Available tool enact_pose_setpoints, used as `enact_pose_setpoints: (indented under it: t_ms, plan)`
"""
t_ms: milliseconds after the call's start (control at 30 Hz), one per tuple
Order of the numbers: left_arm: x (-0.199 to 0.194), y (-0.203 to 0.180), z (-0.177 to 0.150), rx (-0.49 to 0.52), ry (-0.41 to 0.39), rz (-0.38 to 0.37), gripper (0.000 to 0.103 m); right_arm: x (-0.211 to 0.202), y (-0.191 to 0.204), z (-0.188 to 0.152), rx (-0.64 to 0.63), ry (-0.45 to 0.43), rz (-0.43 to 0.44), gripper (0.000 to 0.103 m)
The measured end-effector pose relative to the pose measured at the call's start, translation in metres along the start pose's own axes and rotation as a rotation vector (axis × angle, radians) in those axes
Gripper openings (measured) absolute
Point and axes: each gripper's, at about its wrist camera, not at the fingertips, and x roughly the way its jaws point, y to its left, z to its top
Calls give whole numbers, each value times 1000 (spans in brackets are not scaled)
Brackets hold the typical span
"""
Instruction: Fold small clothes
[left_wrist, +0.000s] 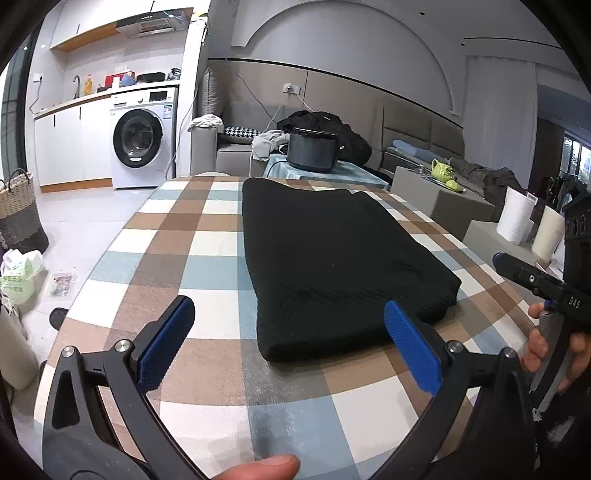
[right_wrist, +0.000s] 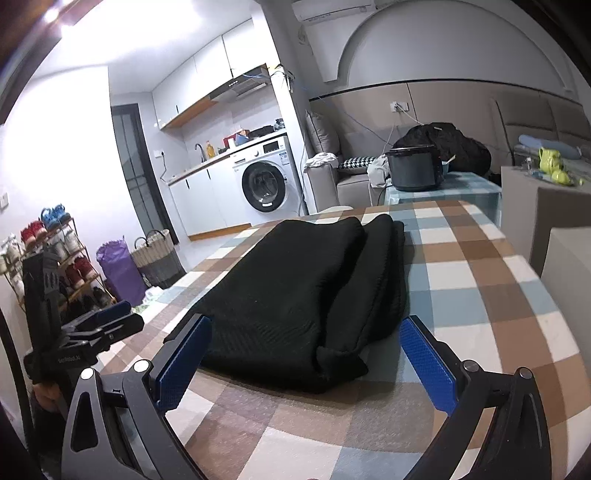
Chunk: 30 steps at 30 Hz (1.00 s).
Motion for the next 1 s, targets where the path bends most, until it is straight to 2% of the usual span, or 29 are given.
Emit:
enact_pose_setpoints:
  t_ms: [467, 1000]
  plan:
    - [7, 5, -13, -24, 21, -33, 102, -3, -2, -13, 20, -9, 34, 103]
    - [12, 9, -15, -43, 34, -30, 102, -2, -6, -15, 38, -5, 42, 103]
